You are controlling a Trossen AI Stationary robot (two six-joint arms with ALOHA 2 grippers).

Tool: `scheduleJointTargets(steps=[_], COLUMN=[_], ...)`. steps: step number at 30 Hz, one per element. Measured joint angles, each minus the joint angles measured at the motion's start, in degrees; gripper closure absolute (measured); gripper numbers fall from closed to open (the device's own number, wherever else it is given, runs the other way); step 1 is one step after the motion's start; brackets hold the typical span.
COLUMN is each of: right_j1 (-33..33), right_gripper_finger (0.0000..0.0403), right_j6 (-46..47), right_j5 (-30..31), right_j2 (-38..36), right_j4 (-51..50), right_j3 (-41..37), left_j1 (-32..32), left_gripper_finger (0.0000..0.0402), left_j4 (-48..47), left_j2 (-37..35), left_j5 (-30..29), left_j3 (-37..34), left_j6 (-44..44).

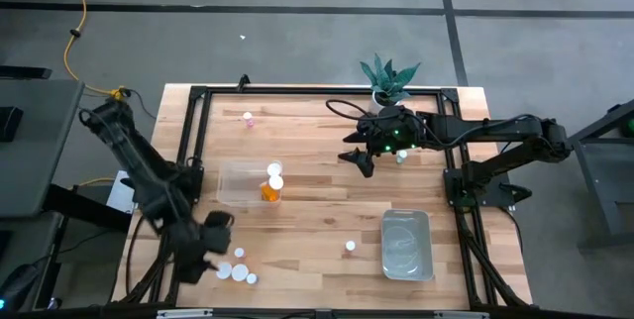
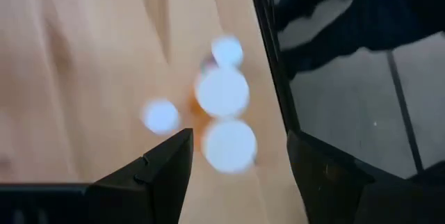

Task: Pick and place medicine bottles into bin by pill shape (circle, oval)
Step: Put the large orange pill bottle into the transparent bin

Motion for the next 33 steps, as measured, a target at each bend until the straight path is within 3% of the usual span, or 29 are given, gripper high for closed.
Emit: scheduleJointTargets(steps=[4, 8, 19, 33], right_j1=[0.00, 0.00, 0.00, 0.00], right_gripper_finger=[0.0134, 0.0134, 0.0134, 0.0134], right_j6=[-0.03, -0.01, 0.16, 0.17], right_j5=[0.52, 0.53, 0.54, 0.56], right_j2=[0.00, 0.00, 0.00, 0.02], right_j4=[-0.07, -0.32, -0.47, -1.34], right_j3=[0.00, 0.00, 0.00, 0.00], left_j1=[-4.27, -5.17, -3.33, -3.64], left_gripper_finger=[0.0179, 0.0163, 0.0094, 0.0087], left_j4=[2.52, 3.45, 3.05, 4.09], left_j2=[5.80, 9.03, 9.69, 17.00], left_j5=[-0.11, -0.14, -1.57, -1.60], left_j3=[-0.02, -0.04, -0.09, -0.09], left_j6=[-8.58, -11.45, -12.09, -12.09])
